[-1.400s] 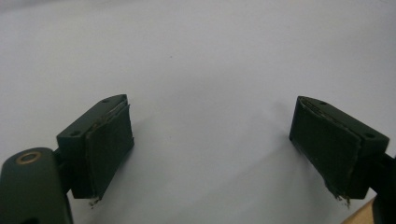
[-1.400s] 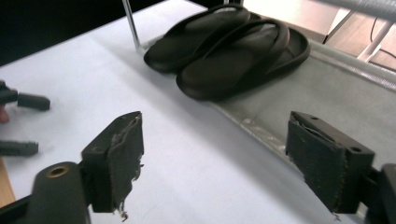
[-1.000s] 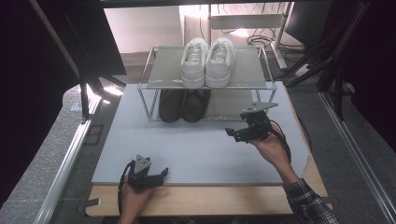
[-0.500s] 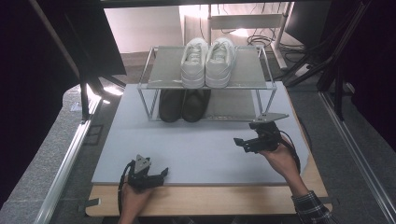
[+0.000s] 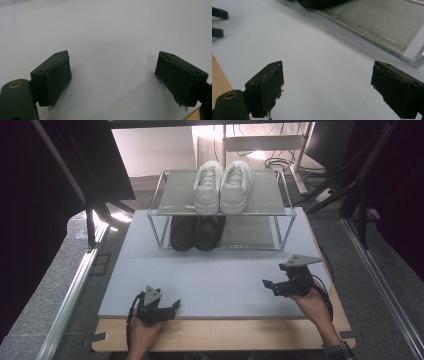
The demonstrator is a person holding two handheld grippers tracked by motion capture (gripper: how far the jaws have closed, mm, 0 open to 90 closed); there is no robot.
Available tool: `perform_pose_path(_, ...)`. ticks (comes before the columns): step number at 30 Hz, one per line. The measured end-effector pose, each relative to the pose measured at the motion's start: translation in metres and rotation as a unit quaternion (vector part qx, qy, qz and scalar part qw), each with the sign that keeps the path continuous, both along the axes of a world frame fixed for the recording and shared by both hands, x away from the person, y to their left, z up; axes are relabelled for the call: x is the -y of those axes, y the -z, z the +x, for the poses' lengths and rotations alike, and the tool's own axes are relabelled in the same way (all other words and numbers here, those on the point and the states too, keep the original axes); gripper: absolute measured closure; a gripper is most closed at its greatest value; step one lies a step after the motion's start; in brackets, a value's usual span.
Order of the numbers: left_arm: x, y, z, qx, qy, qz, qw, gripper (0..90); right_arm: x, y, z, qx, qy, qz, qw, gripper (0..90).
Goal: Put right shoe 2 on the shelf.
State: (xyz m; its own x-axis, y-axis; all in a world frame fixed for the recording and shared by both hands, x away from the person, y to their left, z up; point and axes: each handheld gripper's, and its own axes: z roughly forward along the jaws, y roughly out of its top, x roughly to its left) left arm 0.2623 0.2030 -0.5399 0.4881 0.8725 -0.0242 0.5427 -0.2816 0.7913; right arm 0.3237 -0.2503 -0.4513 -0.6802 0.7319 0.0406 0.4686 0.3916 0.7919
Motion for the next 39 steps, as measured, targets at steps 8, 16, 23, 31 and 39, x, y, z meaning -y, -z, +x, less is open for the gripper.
perform_pose_path(8, 0.0, 0.0, 0.0, 0.0, 0.0, 0.0, 1.0, 12.7, 0.008, 0.022, -0.008, -0.003, 0.016, -0.012, 0.9998, 11.4)
perform_pose_path(16, 0.0, 0.0, 0.0, 0.0, 0.0, 0.0, 1.0, 12.8, 0.01, 0.049, -0.015, -0.011, 0.024, -0.033, 0.9991, 11.1)
perform_pose_path(23, 0.0, 0.0, 0.0, 0.0, -0.001, 0.0, 1.0, 12.8, 0.008, 0.068, -0.021, -0.02, 0.014, -0.026, 0.9994, 11.0)
perform_pose_path(31, 0.0, 0.0, 0.0, 0.0, -0.001, 0.0, 1.0, 12.8, 0.007, 0.081, -0.028, 0.01, 0.012, -0.015, 0.9998, 8.0)
perform_pose_path(39, 0.0, 0.0, 0.0, 0.0, -0.001, 0.0, 1.0, 12.8, 0.008, 0.086, -0.033, 0.028, 0.024, 0.001, 0.9993, 7.9)
